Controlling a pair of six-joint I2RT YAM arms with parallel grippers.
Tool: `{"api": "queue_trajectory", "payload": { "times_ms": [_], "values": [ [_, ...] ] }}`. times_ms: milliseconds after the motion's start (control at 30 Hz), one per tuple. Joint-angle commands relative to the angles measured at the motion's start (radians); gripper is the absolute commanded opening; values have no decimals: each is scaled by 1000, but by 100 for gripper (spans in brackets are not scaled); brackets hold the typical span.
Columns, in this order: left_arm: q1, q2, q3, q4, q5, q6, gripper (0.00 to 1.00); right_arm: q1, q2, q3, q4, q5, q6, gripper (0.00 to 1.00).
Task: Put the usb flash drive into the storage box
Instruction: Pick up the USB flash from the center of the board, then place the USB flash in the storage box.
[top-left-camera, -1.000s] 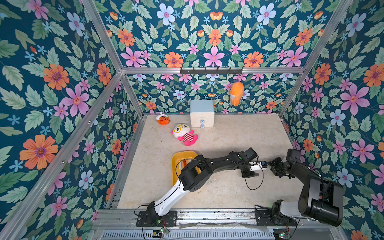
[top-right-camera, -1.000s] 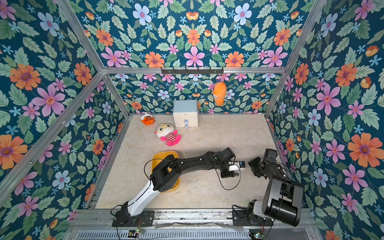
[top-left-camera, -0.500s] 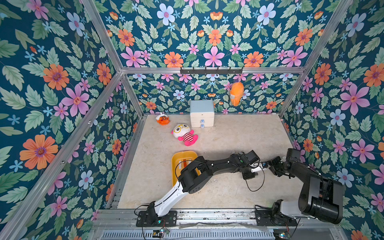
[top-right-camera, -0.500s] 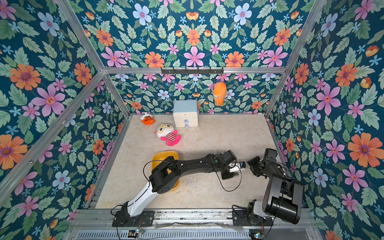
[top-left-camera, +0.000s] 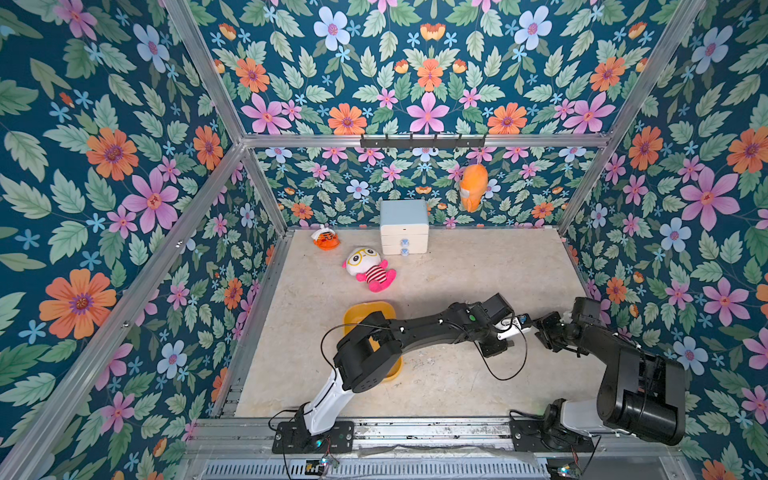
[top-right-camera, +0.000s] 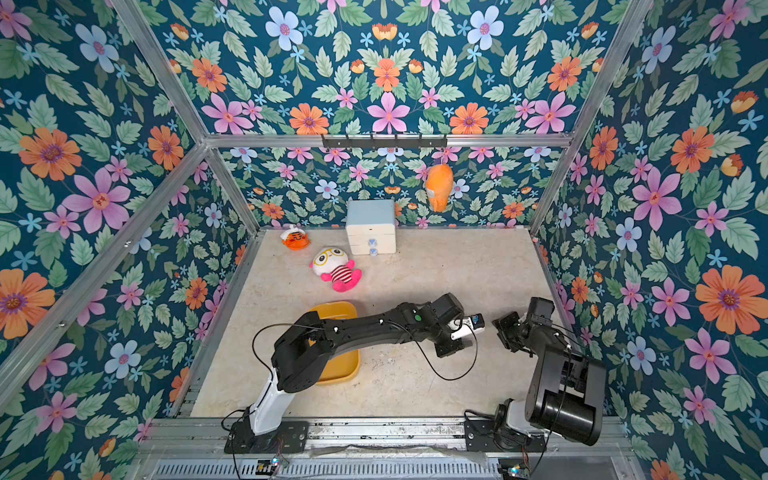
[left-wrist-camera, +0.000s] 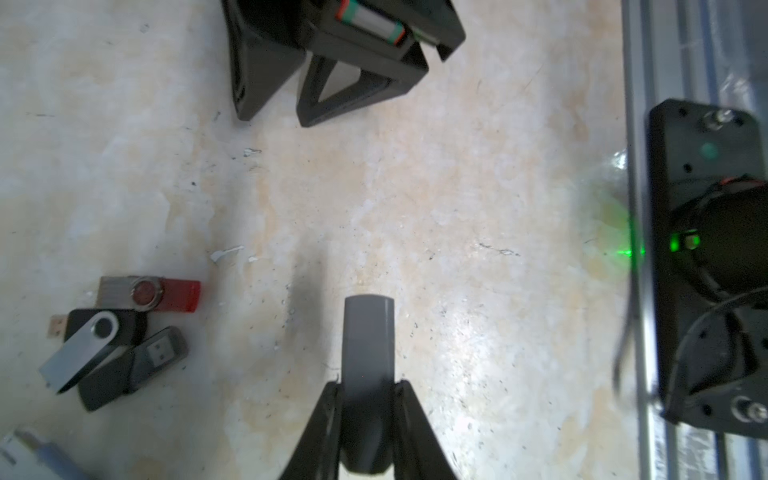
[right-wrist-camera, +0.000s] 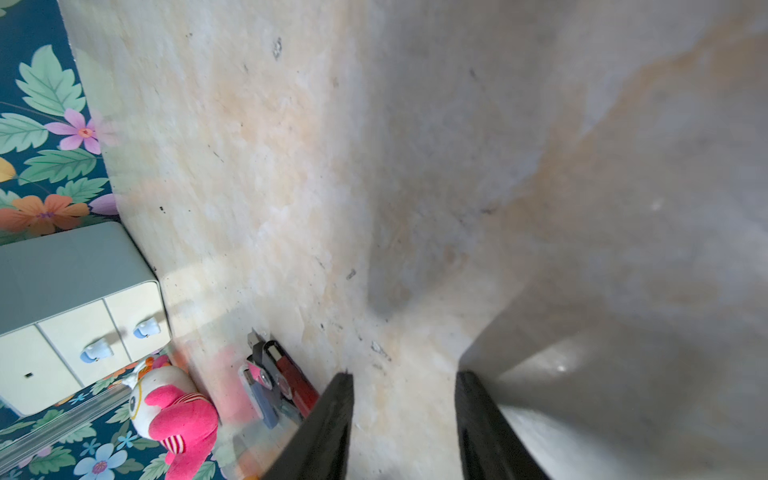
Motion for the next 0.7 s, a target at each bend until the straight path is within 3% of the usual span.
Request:
{"api": "queue_trajectory", "payload": {
  "times_ms": [0, 267, 400, 500, 667],
  "values": [
    [19, -104, -107, 79, -44, -111, 11, 2, 13, -15, -66, 32, 12, 46],
    [172, -561, -552, 164, -310, -501, 13, 14, 42, -9, -42, 12, 22, 47],
    [273, -778, -731, 110, -440, -698, 10, 34, 48, -8, -37, 14, 21, 47],
    [333, -850, -792, 9, -521, -807, 10, 49, 49, -3, -39, 21, 19, 46],
    [396, -849, -868, -10, -508, -912, 8, 58, 51, 1, -47, 24, 14, 47]
  ]
}}
